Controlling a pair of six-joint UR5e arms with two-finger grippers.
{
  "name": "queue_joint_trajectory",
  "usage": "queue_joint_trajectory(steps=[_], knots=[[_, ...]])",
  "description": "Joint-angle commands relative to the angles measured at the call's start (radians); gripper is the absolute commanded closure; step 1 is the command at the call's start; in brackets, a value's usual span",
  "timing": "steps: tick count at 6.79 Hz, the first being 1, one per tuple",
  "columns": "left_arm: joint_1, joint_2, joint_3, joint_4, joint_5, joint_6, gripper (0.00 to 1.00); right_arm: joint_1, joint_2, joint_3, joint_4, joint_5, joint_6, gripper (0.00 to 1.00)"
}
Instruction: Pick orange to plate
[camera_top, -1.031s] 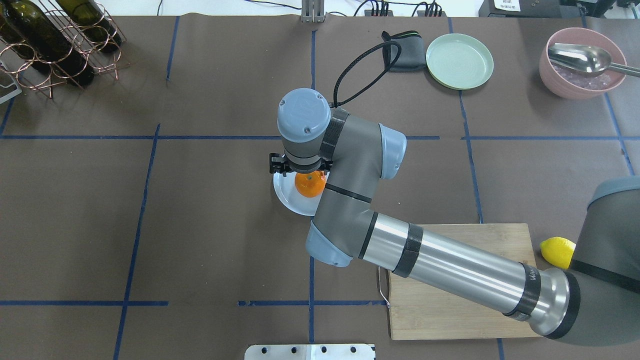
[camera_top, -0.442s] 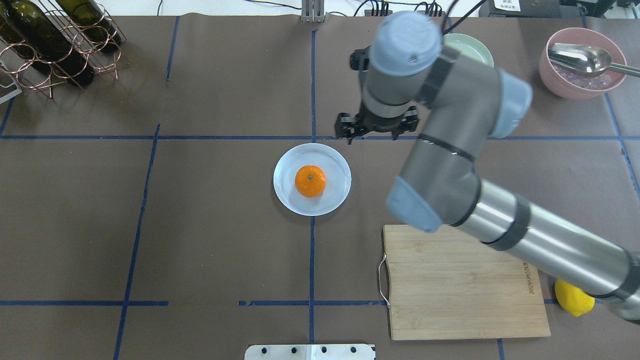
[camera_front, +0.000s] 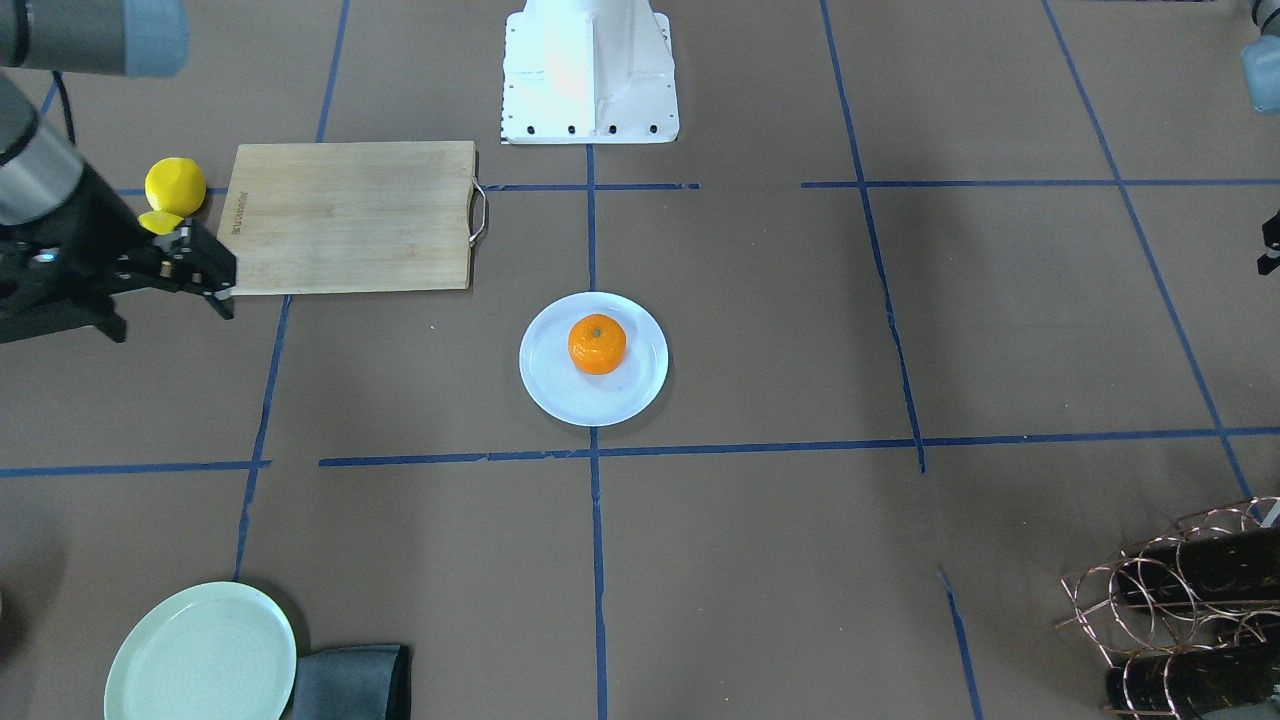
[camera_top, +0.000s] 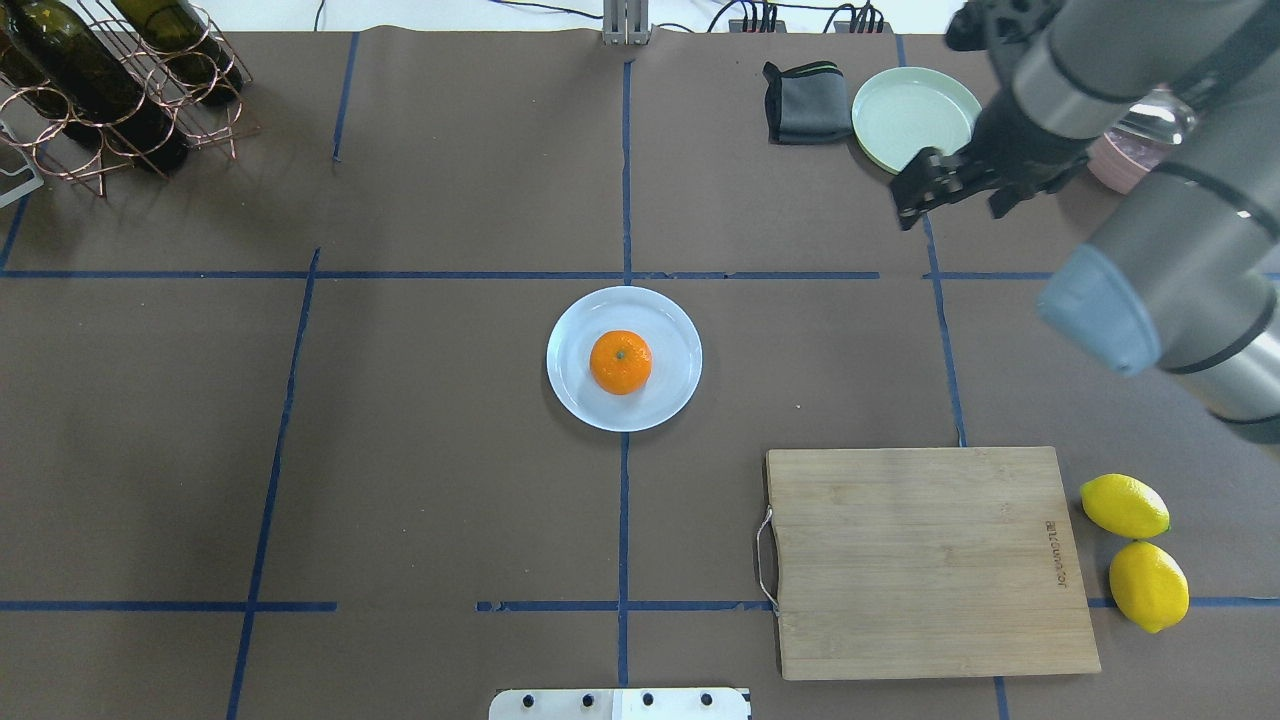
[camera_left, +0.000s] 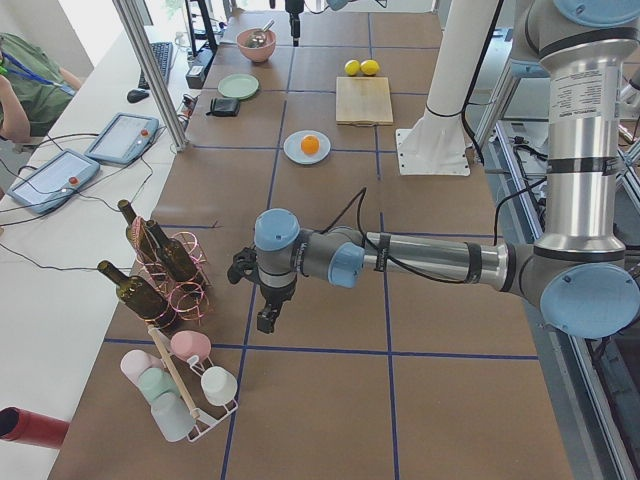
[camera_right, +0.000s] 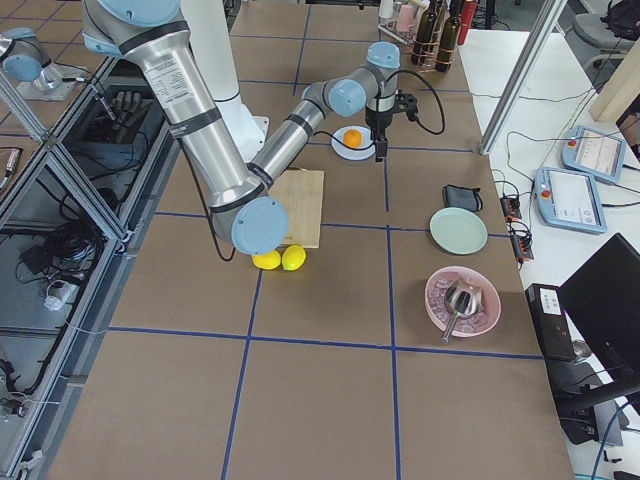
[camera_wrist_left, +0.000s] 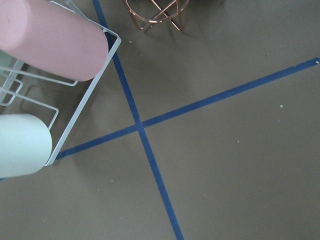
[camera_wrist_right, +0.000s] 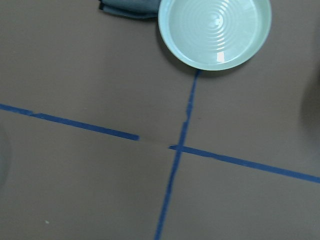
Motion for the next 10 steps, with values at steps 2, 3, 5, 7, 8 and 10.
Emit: queue_joint_trajectory(steps=[2,3,5,7,8,10], knots=[[-0.101,-0.009,-0.001,0.186,-0.046,0.03,0.0,0.224,-0.144,-0.108,0.002,0.037,-0.408,0.0],[-0.124,-0.012,-0.027,0.238,-0.049,0.03,0.0,0.265,-0.183,-0.154,0.008,0.059,-0.5,0.0],[-0.138,-0.024,-0.026,0.263,-0.075,0.018,0.0,0.396,-0.238,-0.252,0.009,0.156,-0.604,0.0],[-0.139,-0.024,-0.025,0.262,-0.157,0.012,0.0,0.442,-0.27,-0.311,0.013,0.149,-0.593,0.0],[-0.139,-0.021,-0.023,0.262,-0.158,0.012,0.0,0.442,-0.302,-0.319,0.035,0.149,-0.593,0.0],[-0.138,-0.024,-0.017,0.26,-0.157,0.012,0.0,0.471,-0.358,-0.331,0.098,0.161,-0.589,0.0]])
